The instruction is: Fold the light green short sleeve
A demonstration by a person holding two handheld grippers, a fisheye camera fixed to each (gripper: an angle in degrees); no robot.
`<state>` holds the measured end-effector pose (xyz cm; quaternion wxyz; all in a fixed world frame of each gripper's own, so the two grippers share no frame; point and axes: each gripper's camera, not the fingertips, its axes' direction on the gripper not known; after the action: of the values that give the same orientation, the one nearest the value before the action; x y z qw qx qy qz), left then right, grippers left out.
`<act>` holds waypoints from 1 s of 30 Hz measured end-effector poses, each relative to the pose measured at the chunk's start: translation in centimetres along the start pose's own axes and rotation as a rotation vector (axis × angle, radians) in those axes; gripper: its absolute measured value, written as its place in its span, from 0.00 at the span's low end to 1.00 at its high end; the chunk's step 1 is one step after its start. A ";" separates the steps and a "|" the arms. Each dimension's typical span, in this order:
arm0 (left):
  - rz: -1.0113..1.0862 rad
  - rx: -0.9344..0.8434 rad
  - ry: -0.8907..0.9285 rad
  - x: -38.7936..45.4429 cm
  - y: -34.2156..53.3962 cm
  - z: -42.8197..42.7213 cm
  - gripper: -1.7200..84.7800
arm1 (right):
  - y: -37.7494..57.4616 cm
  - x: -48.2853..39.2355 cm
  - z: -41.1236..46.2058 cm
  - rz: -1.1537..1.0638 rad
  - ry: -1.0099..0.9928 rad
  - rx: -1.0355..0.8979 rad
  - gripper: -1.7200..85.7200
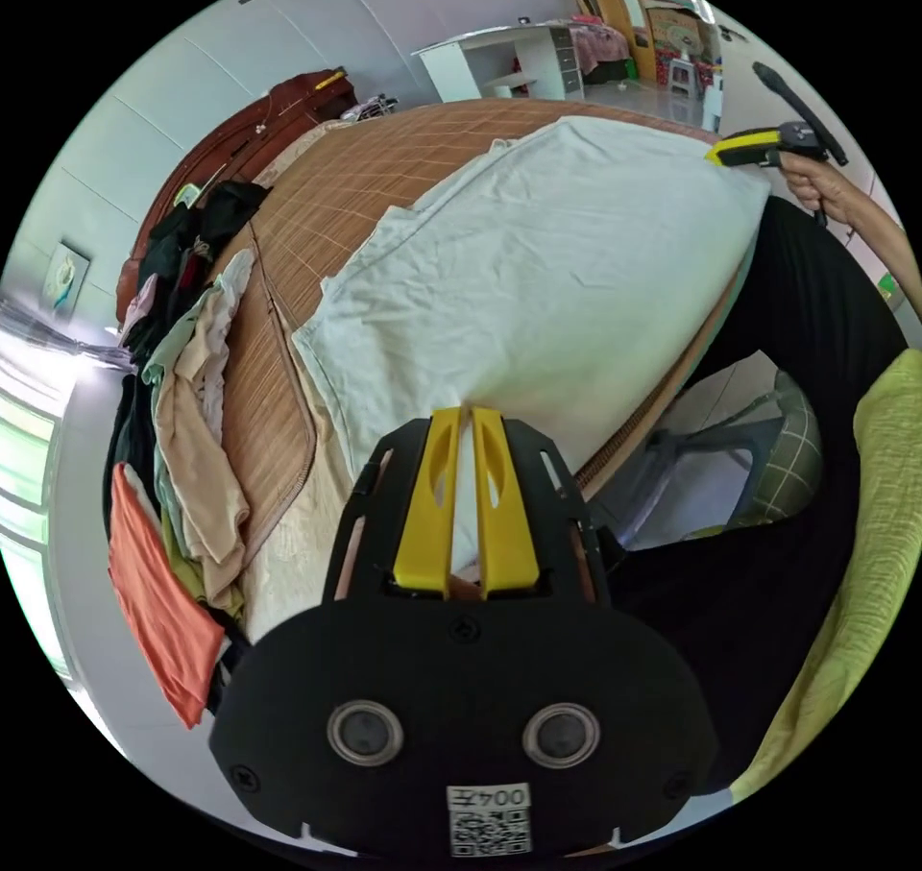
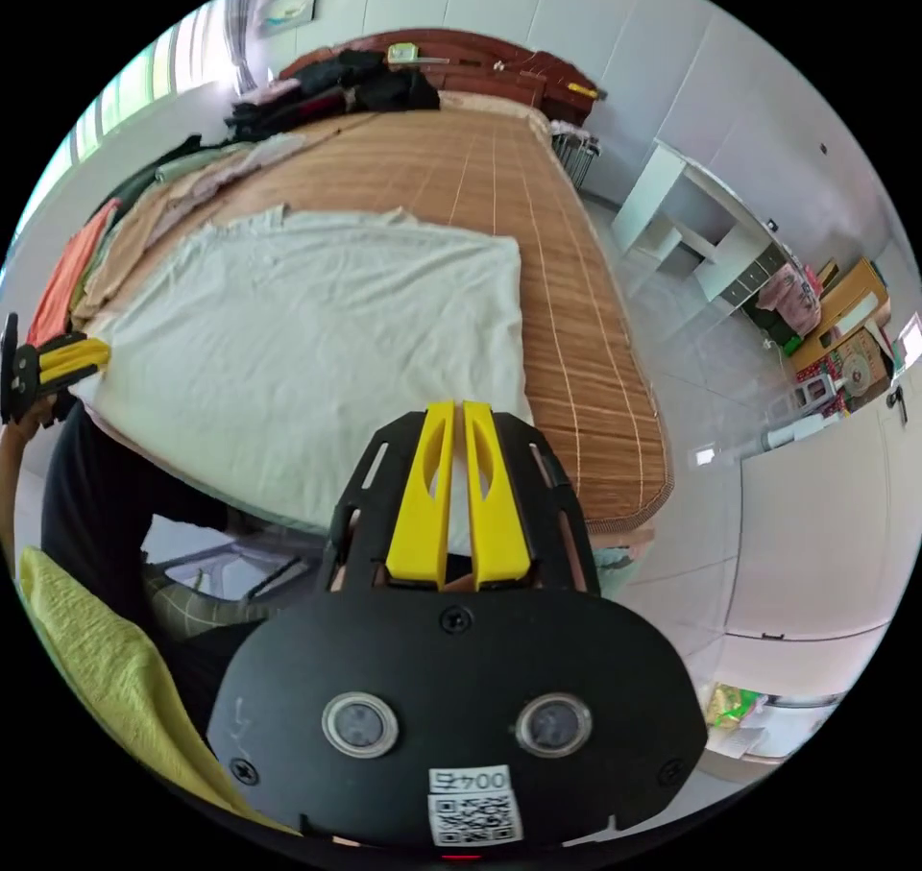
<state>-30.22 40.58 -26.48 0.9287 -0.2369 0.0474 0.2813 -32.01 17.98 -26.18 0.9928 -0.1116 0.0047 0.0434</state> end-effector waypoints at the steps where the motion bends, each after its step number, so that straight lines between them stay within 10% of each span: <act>1: -0.013 0.003 0.005 -0.1 0.1 0.0 0.05 | 0.3 -0.4 0.1 -0.009 0.009 0.015 0.05; 17: -0.051 0.072 -0.045 1.7 -0.2 -0.3 0.04 | -2.2 3.8 2.3 -0.026 -0.047 -0.062 0.03; 30: 0.325 0.224 -0.183 14.3 -10.4 -8.1 0.10 | 13.6 17.6 3.1 0.631 -0.572 0.039 0.13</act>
<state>-12.20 36.38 -32.49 0.8921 -0.0950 0.0316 0.4406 -15.66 33.40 -26.53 0.8940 -0.0694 -0.2361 0.3744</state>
